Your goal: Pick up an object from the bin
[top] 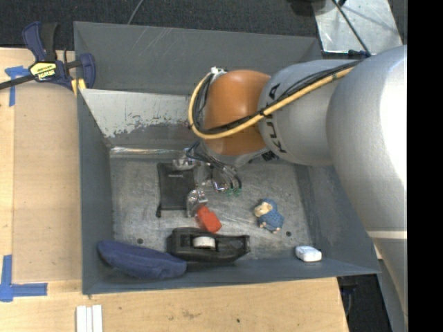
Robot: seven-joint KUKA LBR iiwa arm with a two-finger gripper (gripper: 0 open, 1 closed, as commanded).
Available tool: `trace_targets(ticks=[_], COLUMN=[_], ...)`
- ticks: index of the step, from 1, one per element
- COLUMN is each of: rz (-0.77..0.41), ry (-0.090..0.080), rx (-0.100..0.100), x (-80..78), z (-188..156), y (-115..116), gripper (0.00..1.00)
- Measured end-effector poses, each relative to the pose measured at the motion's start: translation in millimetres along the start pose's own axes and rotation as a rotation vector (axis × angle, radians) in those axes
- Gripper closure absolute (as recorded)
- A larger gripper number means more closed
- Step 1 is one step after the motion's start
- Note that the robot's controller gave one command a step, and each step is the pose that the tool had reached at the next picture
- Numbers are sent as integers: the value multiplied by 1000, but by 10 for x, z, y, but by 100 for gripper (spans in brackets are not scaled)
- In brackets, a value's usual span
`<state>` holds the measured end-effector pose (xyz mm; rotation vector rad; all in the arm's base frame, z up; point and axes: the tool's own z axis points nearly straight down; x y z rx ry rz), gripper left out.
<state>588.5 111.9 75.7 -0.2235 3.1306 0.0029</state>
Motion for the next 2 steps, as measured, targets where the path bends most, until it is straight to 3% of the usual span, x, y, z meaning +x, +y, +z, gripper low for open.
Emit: trace_targets(ticks=[1, 2], rz=[0, -250], ry=[-17, -9], rx=[-1, 3], x=[-45, -331], z=[-61, -1713], y=[10, -409], gripper=[100, 100])
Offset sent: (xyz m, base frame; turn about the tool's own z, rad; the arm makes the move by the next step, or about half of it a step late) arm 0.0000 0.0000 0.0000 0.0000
